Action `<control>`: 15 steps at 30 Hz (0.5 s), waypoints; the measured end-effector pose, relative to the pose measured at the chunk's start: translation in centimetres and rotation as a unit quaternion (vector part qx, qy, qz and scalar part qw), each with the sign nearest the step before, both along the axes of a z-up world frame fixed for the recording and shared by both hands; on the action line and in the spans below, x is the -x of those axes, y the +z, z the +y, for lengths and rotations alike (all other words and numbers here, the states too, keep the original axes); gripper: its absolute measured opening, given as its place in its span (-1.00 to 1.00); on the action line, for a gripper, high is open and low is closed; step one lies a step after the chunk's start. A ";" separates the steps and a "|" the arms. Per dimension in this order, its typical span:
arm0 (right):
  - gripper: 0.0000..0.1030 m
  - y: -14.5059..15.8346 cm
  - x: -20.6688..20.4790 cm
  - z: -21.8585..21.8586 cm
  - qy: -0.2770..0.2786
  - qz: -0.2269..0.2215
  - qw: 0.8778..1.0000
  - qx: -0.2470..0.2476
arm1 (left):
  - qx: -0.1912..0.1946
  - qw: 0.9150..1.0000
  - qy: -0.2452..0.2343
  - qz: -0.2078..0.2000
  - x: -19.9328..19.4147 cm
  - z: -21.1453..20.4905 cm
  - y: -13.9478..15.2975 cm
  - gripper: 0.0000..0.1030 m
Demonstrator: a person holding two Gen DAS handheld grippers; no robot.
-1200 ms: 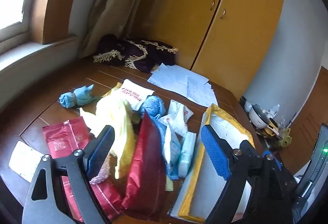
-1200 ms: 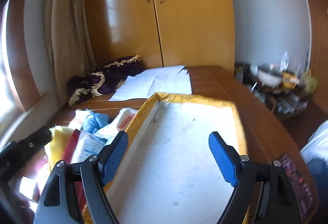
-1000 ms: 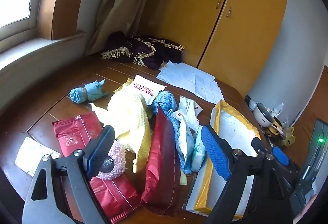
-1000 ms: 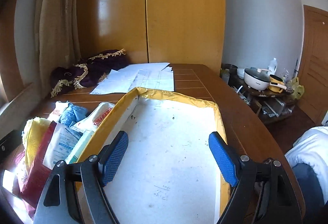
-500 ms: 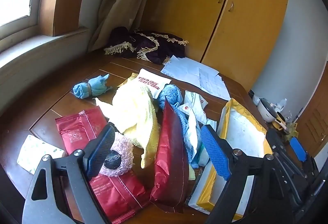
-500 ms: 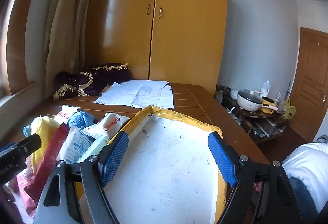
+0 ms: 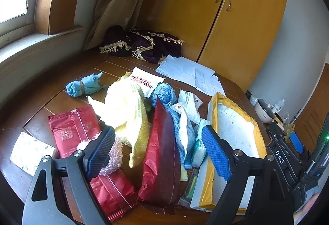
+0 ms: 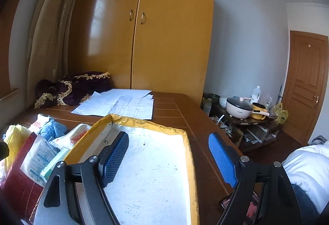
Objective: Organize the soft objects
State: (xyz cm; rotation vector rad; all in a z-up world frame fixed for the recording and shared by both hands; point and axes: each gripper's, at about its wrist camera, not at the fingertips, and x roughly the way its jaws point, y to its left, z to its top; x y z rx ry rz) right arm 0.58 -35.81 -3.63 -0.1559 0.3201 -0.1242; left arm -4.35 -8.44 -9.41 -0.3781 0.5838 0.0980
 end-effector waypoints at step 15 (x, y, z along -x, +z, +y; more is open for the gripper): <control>0.60 1.8 2.2 5.5 0.274 0.176 0.915 -0.238 | -0.059 0.996 0.069 0.001 1.4 3.4 1.1 0.68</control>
